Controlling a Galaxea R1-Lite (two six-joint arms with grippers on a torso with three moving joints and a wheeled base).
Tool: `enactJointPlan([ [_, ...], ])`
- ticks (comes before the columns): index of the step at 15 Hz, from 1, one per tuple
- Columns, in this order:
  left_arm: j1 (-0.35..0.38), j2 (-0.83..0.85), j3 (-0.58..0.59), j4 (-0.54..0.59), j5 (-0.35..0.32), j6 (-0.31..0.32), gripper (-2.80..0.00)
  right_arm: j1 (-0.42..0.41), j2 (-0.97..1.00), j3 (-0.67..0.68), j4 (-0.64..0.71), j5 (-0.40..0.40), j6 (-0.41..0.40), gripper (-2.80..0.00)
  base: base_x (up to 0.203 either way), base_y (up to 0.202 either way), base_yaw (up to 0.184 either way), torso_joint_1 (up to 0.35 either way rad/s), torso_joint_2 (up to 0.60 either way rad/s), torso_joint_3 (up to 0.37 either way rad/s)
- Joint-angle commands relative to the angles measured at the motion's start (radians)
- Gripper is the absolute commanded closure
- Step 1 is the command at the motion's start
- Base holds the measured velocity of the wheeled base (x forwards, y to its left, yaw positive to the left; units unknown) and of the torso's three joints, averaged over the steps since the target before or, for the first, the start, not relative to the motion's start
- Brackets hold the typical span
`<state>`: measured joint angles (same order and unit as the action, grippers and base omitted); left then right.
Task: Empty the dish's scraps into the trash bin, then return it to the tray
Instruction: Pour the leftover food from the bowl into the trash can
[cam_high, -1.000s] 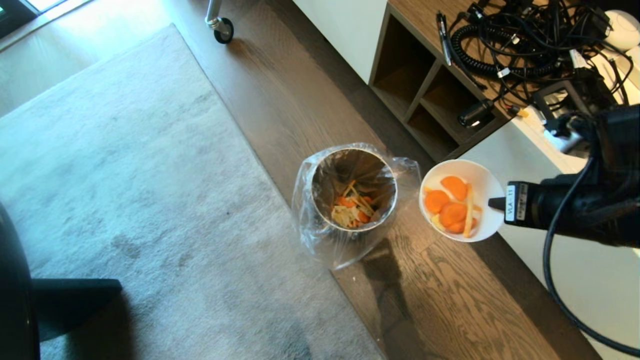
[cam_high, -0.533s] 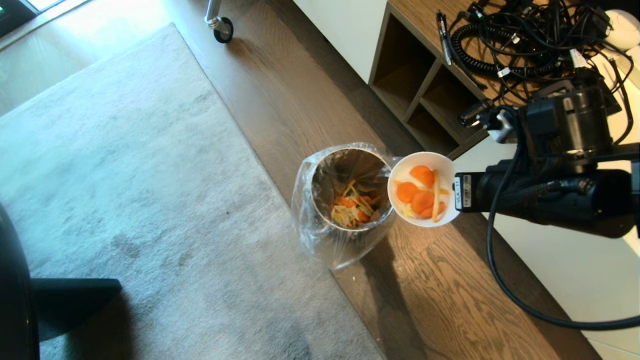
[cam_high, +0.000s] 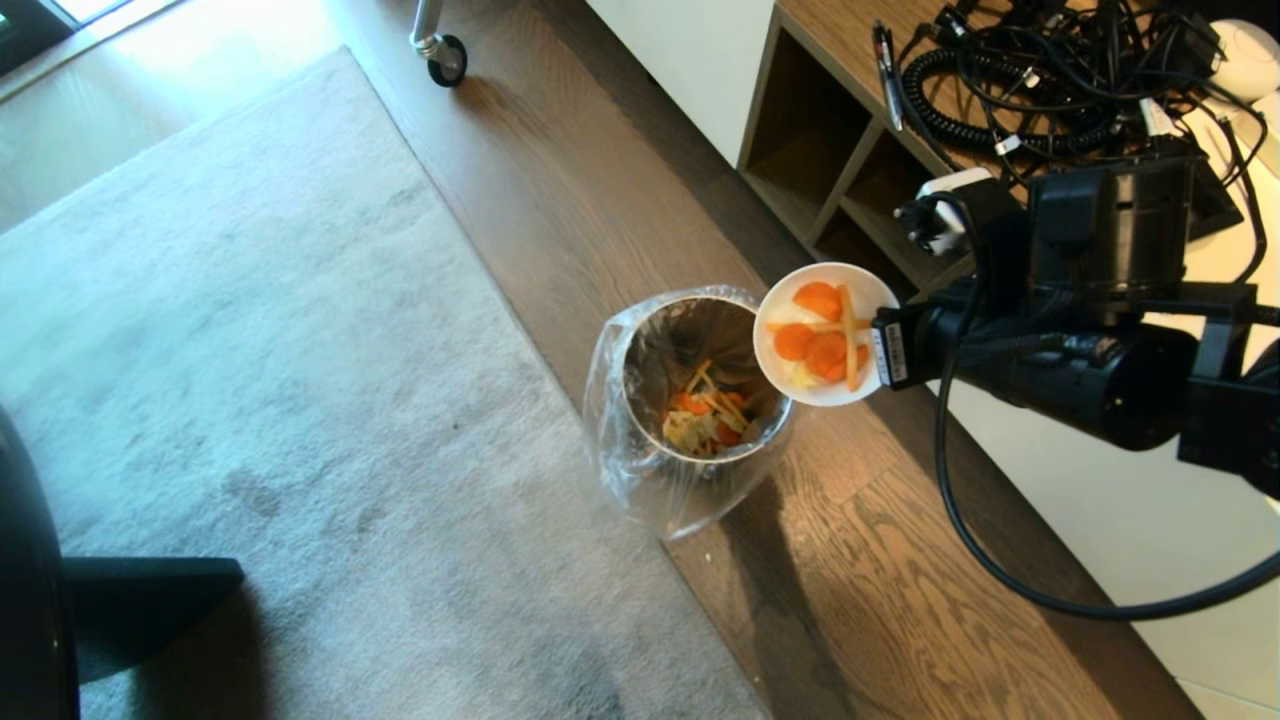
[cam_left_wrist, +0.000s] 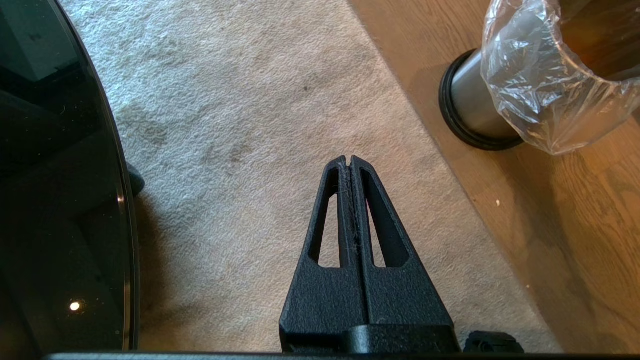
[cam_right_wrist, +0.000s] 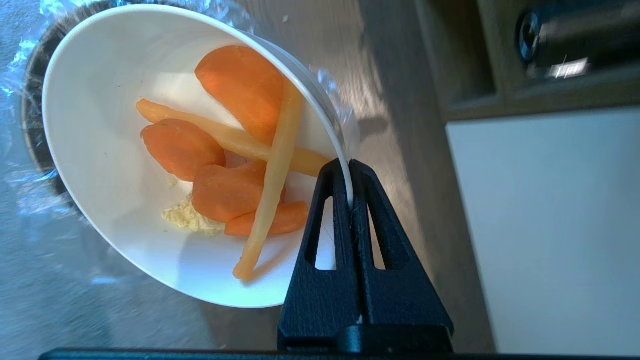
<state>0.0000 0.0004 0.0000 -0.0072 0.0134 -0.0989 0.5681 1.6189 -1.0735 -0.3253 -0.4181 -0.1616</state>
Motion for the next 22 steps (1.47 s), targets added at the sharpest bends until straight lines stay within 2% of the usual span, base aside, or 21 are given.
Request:
enactJointPlan([
  [1,0.000,0.000,0.000,0.000,0.000,-0.002,0.00,0.015,0.021,0.032,-0.150,-0.002,-0.162,0.00,0.000,0.000,0.000,0.000,0.00,0.000],
  [5,0.000,0.000,0.000,0.000,0.000,-0.001,0.00,0.082,0.049,0.088,-0.335,-0.004,-0.347,0.00,0.000,0.000,0.000,0.000,0.00,0.000],
  [10,0.000,0.000,0.000,0.000,0.000,-0.001,0.00,0.095,0.138,0.132,-0.673,0.003,-0.625,0.00,0.000,0.000,0.000,0.000,0.00,0.000],
  [13,0.000,0.000,0.000,0.000,0.000,-0.001,0.00,0.127,0.142,0.173,-0.754,0.004,-0.691,0.00,0.000,0.000,0.000,0.000,0.00,0.000],
  [19,0.000,0.000,0.000,0.000,0.000,-0.001,0.00,0.131,0.194,0.205,-1.006,0.025,-0.912,0.00,0.000,0.000,0.000,0.000,0.00,0.000],
  [22,0.000,0.000,0.000,0.000,0.000,-0.001,0.00,0.131,0.209,0.214,-1.080,0.026,-0.976,0.00,0.000,0.000,0.000,0.000,0.00,0.000],
])
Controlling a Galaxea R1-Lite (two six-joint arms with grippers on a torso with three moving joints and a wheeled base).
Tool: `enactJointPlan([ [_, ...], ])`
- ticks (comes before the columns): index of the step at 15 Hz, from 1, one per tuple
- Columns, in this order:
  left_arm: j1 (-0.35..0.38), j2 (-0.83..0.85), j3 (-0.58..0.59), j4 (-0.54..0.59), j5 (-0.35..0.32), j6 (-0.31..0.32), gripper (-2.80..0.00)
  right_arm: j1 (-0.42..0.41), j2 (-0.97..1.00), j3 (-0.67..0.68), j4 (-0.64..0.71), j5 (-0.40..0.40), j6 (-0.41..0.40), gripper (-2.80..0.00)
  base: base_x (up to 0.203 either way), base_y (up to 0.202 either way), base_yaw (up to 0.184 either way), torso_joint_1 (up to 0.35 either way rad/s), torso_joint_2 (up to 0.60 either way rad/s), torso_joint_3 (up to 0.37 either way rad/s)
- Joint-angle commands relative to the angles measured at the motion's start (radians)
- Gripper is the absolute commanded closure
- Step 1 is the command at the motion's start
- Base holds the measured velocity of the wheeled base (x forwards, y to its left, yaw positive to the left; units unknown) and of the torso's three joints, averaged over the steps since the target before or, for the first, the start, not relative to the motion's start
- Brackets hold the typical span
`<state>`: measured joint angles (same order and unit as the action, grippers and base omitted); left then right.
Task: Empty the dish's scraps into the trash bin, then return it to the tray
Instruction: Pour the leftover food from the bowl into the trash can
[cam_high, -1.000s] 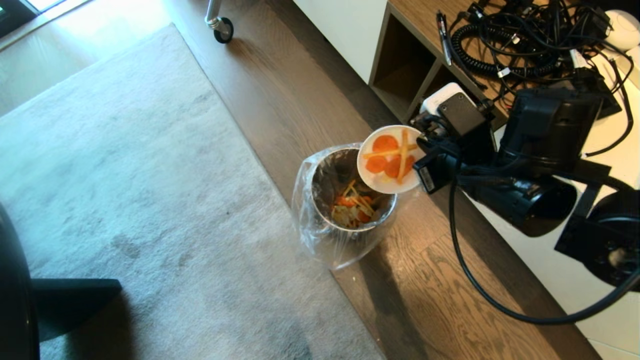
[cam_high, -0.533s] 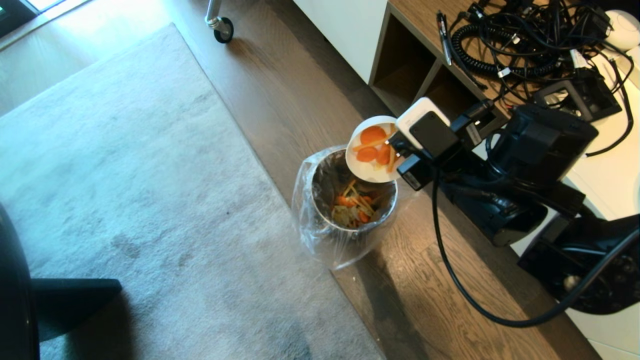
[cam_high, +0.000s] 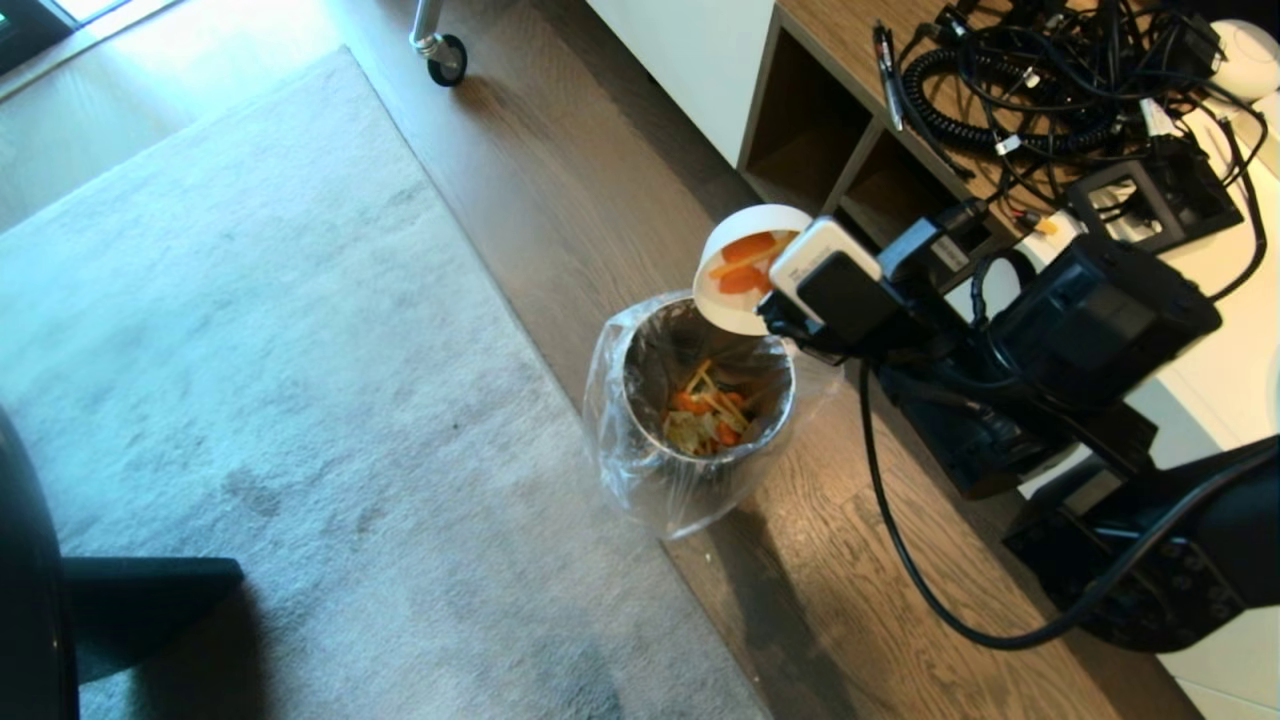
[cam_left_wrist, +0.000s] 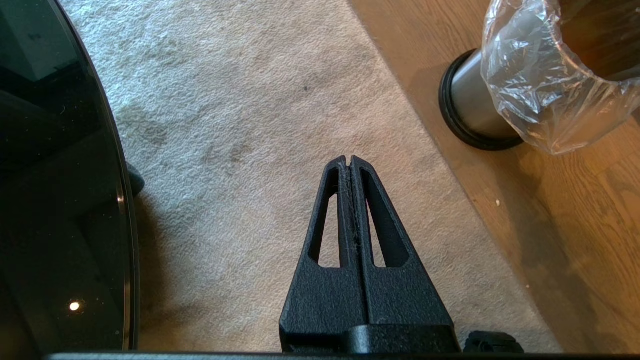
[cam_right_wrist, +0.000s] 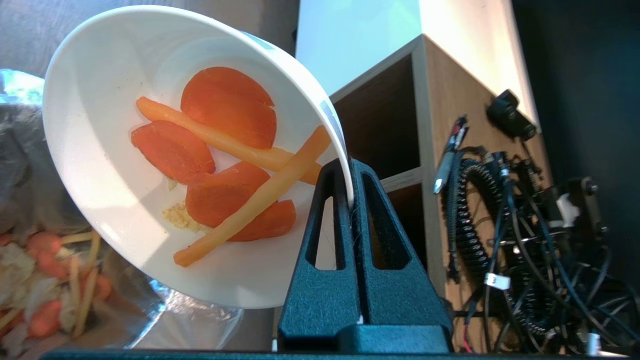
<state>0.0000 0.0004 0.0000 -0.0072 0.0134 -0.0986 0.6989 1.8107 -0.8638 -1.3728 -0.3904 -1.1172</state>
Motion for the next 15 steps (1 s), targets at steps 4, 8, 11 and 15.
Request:
enactJointPlan([
  [4,0.000,0.000,0.000,0.000,0.000,-0.001,0.00,0.004,0.068,0.012,-0.191,0.001,-0.103,0.00,0.000,0.000,0.000,0.000,0.00,0.000],
  [8,0.000,0.000,0.000,0.000,0.000,-0.001,0.00,0.018,0.065,0.014,-0.195,0.121,-0.132,0.00,0.000,0.000,0.000,0.000,0.00,0.000],
  [11,0.000,0.000,0.000,0.000,0.000,-0.001,0.00,0.018,0.059,0.014,-0.195,0.172,-0.173,0.00,0.000,0.000,0.000,0.000,0.00,0.000],
  [15,0.000,0.000,0.000,0.000,0.000,-0.001,0.00,0.014,0.055,0.014,-0.195,0.232,-0.211,0.00,0.000,0.000,0.000,0.000,0.00,0.000],
])
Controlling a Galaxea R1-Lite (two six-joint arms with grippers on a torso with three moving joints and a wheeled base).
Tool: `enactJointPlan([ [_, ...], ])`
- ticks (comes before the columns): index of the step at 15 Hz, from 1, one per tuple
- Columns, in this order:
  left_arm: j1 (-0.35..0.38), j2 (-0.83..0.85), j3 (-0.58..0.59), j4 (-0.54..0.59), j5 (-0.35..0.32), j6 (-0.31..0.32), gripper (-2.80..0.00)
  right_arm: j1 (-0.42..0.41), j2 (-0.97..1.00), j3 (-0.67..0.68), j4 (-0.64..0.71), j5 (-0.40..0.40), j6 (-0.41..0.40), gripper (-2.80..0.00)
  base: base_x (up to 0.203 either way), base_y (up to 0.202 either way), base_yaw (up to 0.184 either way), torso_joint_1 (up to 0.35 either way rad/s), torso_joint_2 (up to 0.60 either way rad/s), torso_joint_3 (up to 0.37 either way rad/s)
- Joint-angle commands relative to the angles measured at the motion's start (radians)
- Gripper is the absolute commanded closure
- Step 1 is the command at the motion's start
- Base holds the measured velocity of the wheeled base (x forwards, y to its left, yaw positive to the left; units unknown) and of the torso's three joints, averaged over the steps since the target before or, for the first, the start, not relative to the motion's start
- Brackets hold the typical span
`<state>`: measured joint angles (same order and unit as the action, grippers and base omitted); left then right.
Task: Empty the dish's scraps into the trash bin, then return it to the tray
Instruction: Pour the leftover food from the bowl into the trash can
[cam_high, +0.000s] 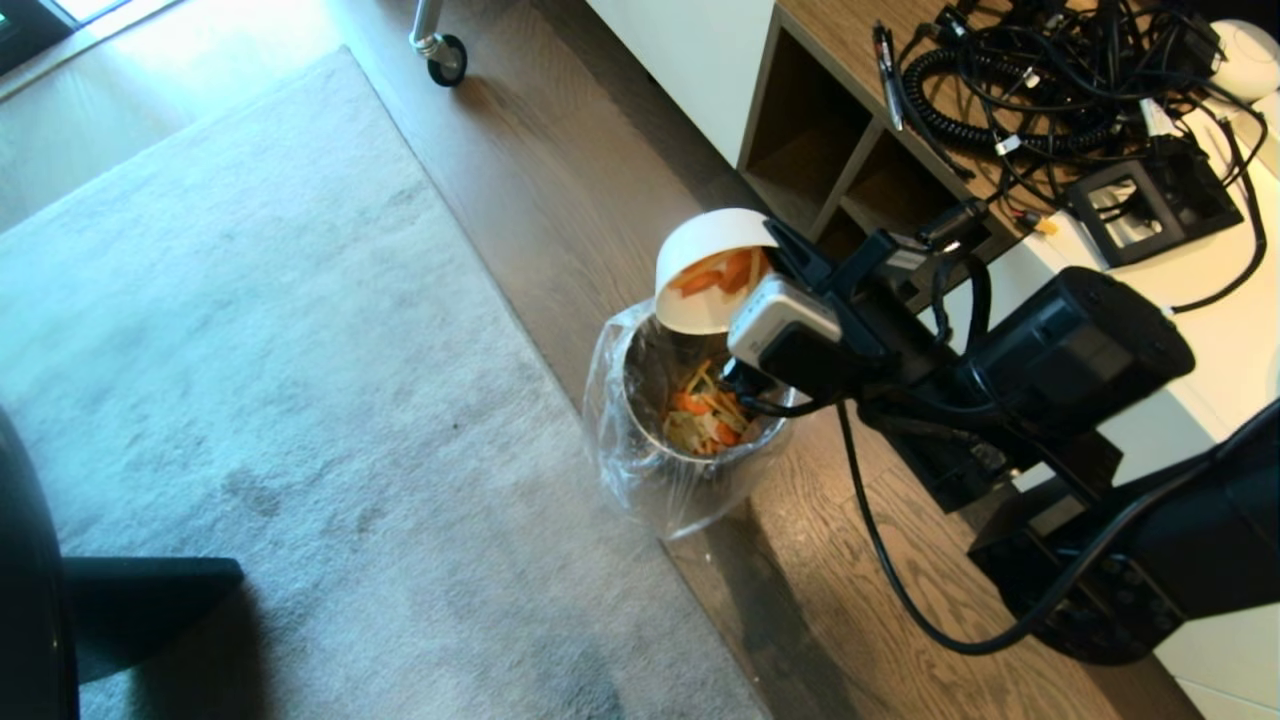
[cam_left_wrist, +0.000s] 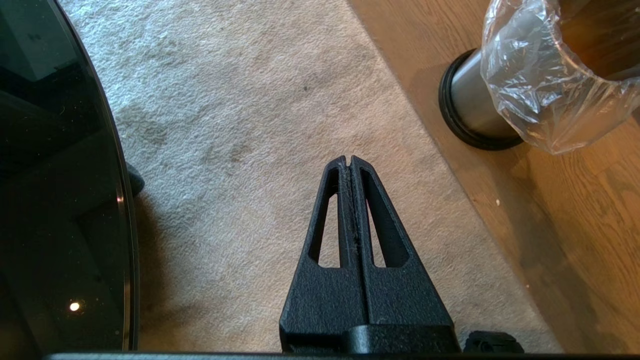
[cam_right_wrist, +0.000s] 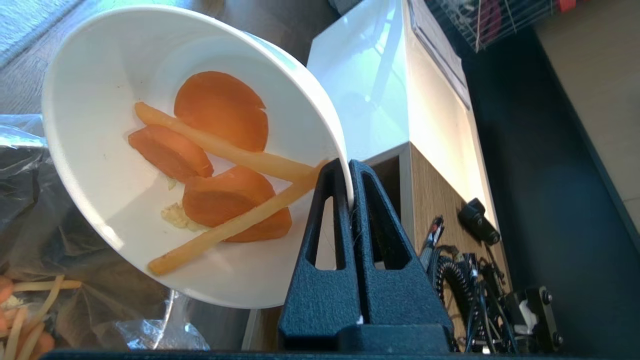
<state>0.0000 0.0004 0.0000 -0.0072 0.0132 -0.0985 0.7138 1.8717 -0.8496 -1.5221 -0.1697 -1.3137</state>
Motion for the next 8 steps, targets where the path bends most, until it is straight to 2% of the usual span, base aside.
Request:
enactJointPlan([
  [1,0.000,0.000,0.000,0.000,0.001,-0.001,0.00,-0.001,-0.012,-0.002,-0.046,0.022,-0.026,0.00,0.000,0.000,0.000,0.000,0.00,0.000],
  [4,0.000,0.000,0.000,0.000,0.001,-0.001,0.00,-0.001,-0.026,-0.003,-0.046,0.102,-0.064,0.00,0.000,0.000,0.000,0.000,0.00,0.000],
  [8,0.000,0.000,0.000,0.000,0.001,-0.001,0.00,-0.003,-0.046,-0.005,-0.046,0.154,-0.070,0.00,0.000,0.000,0.000,0.000,0.00,0.000],
])
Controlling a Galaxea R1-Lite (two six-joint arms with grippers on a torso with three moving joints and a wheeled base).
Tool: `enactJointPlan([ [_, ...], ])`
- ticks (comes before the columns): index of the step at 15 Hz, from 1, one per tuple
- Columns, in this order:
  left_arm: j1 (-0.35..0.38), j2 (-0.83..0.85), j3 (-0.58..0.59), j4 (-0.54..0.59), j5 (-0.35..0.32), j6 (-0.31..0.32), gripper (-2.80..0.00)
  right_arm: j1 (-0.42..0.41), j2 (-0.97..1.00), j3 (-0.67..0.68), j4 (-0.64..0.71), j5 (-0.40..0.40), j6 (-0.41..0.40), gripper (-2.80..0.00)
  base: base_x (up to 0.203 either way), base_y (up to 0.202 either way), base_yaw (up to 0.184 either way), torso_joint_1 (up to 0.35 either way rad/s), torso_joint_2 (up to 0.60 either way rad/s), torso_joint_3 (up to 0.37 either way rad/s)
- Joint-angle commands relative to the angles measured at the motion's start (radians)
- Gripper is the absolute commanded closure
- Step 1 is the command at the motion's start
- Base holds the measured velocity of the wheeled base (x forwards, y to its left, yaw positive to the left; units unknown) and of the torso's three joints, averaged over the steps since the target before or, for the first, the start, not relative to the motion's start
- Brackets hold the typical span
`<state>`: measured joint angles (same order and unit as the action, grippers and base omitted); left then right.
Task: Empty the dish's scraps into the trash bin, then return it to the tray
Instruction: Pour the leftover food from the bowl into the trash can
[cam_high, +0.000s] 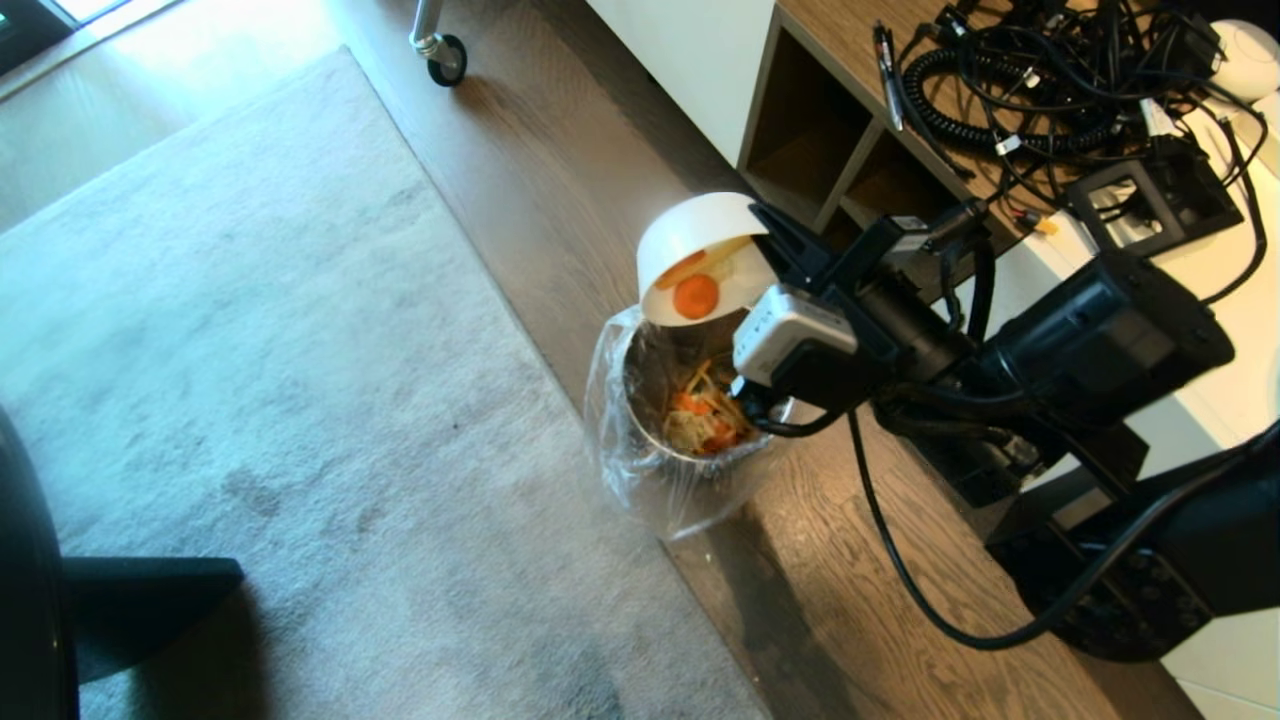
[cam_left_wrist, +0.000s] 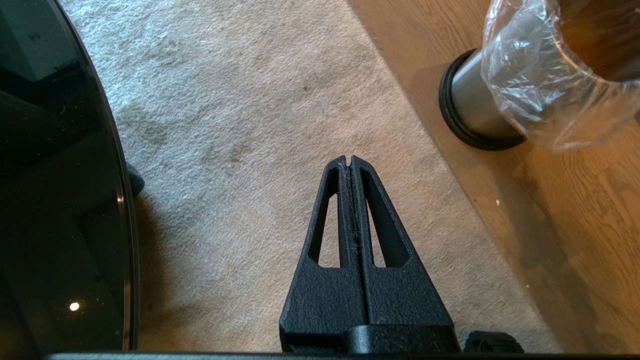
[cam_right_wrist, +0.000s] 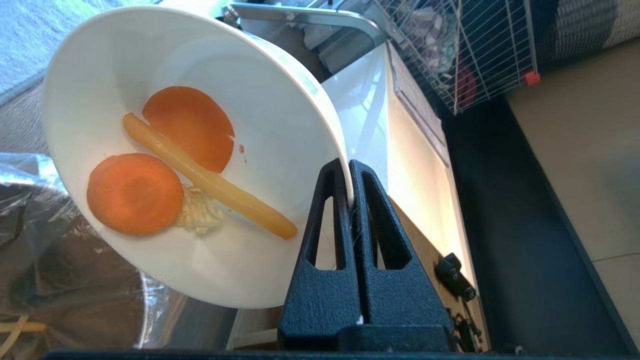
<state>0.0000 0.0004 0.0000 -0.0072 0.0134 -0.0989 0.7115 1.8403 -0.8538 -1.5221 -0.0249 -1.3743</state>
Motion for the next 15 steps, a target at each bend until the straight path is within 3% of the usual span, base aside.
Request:
enactJointPlan([
  [1,0.000,0.000,0.000,0.000,0.000,-0.001,0.00,-0.003,-0.019,-0.001,-0.046,0.029,-0.017,0.00,0.000,0.000,0.000,0.000,0.00,0.000],
  [15,0.000,0.000,0.000,0.000,0.000,-0.001,0.00,-0.010,-0.110,-0.062,-0.046,0.159,-0.049,0.00,0.000,0.000,0.000,0.000,0.00,0.000],
])
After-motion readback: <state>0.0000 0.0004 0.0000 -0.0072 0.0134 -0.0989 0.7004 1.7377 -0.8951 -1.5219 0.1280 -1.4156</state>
